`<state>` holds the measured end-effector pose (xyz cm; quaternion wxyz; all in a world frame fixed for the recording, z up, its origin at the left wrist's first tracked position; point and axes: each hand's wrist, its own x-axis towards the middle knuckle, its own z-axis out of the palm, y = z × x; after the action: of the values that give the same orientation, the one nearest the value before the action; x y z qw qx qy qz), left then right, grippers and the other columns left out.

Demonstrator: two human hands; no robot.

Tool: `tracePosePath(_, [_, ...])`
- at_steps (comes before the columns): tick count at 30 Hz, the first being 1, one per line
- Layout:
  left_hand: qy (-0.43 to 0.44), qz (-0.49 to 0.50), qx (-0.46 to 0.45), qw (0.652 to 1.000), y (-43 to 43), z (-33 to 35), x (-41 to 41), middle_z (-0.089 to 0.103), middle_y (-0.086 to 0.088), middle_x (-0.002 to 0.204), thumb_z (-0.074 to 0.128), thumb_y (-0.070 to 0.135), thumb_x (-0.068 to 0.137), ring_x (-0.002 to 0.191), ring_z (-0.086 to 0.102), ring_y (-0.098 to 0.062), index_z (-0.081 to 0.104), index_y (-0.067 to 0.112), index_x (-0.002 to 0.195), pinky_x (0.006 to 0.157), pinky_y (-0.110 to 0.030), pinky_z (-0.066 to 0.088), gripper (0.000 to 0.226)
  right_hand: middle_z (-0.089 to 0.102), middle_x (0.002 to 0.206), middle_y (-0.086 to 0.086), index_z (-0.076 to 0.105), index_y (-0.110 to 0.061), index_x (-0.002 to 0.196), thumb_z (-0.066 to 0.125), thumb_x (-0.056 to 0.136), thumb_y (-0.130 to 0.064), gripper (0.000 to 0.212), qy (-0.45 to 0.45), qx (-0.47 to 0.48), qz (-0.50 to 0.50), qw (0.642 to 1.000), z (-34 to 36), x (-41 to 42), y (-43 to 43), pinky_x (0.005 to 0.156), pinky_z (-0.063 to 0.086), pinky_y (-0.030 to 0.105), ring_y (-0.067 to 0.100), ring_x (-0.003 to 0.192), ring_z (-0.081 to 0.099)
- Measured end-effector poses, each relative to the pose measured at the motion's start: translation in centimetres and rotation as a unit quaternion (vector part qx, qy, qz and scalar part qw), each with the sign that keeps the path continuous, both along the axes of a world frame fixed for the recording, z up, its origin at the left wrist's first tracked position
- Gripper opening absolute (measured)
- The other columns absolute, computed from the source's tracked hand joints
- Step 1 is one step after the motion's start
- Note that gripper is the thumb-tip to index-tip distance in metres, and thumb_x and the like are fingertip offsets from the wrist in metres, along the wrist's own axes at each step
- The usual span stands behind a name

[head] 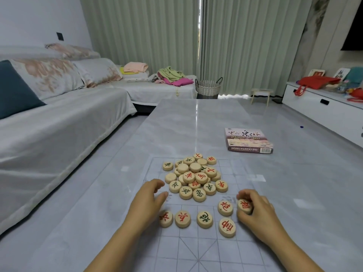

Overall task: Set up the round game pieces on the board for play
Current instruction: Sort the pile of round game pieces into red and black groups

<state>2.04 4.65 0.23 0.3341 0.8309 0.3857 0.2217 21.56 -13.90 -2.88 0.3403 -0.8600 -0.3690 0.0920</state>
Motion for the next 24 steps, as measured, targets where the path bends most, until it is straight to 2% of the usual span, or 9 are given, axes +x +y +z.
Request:
tracePosePath(3, [0.033,-0.030,0.054,0.998,2.0,0.6,3.5,0.054,-0.002,0.129,0.053,0.018,0.091,0.115,0.052,-0.017,0.053,0.017,0.124,0.093,-0.026,0.040,0.033,0.047,0.103,-0.010,0.050,-0.031,0.115,0.058,0.081,-0.014,0.039,0.006,-0.007,0.013,1.000,0.1,-0.1,0.1,0.091,0.035,0.025,0.012,0.106,0.041])
tracePosePath(6, [0.099,-0.044,0.097,0.989,3.9,0.9,7.5,0.052,-0.006,0.133,0.049,0.021,0.092,0.120,0.050,-0.023,0.050,0.017,0.127,0.097,-0.035,0.042,0.035,0.046,0.113,-0.013,0.047,-0.029,0.121,0.058,0.080,-0.011,0.047,0.020,0.004,0.026,0.999,0.0,0.0,0.1,0.096,0.038,0.024,0.011,0.113,0.044])
tracePosePath(11, [0.209,-0.058,0.165,0.962,5.5,0.1,11.2,0.056,-0.011,0.124,0.041,0.027,0.095,0.112,0.052,-0.031,0.056,0.014,0.118,0.088,-0.040,0.044,0.030,0.041,0.113,-0.016,0.043,-0.028,0.124,0.057,0.079,-0.008,0.051,0.018,0.009,0.059,0.998,0.2,0.5,0.2,0.093,0.032,0.015,0.001,0.109,0.040])
tracePosePath(15, [0.192,-0.081,0.156,0.965,6.3,-0.2,11.5,0.054,-0.011,0.123,0.044,0.026,0.095,0.113,0.051,-0.030,0.058,0.018,0.122,0.092,-0.040,0.045,0.031,0.039,0.115,-0.017,0.040,-0.028,0.126,0.057,0.079,-0.007,0.054,0.024,0.021,0.067,0.997,0.3,0.4,0.1,0.090,0.032,0.014,0.000,0.108,0.040])
tracePosePath(18, [0.200,-0.111,0.136,0.964,7.0,-0.4,10.8,0.048,-0.011,0.120,0.041,0.029,0.096,0.110,0.050,-0.031,0.051,0.031,0.130,0.095,-0.039,0.043,0.035,0.039,0.117,-0.016,0.039,-0.028,0.128,0.058,0.077,-0.007,0.058,0.033,0.027,0.072,0.997,0.2,0.4,0.0,0.091,0.034,0.016,0.001,0.110,0.041])
tracePosePath(20, [0.227,-0.120,0.147,0.955,7.2,-0.6,10.1,0.046,-0.011,0.116,0.041,0.022,0.096,0.105,0.050,-0.031,0.045,0.037,0.133,0.093,-0.040,0.043,0.041,0.040,0.118,-0.016,0.038,-0.029,0.128,0.058,0.077,-0.007,0.059,0.045,0.028,0.072,0.996,0.2,0.4,-0.1,0.093,0.038,0.019,0.003,0.111,0.043])
tracePosePath(22, [0.238,-0.105,0.160,0.952,6.9,-0.6,9.7,0.046,-0.011,0.117,0.043,0.015,0.092,0.105,0.049,-0.031,0.044,0.034,0.132,0.092,-0.040,0.044,0.044,0.041,0.119,-0.015,0.038,-0.029,0.127,0.058,0.076,-0.006,0.059,0.057,0.032,0.070,0.995,0.2,0.4,-0.1,0.093,0.038,0.020,0.003,0.112,0.044])
tracePosePath(24, [0.217,-0.089,0.166,0.958,6.4,-0.7,9.4,0.049,-0.010,0.120,0.048,0.016,0.089,0.107,0.050,-0.030,0.048,0.024,0.125,0.090,-0.038,0.043,0.037,0.042,0.120,-0.014,0.039,-0.029,0.126,0.058,0.076,-0.004,0.059,0.060,0.033,0.070,0.995,0.2,0.4,-0.2,0.093,0.038,0.020,0.004,0.112,0.044])
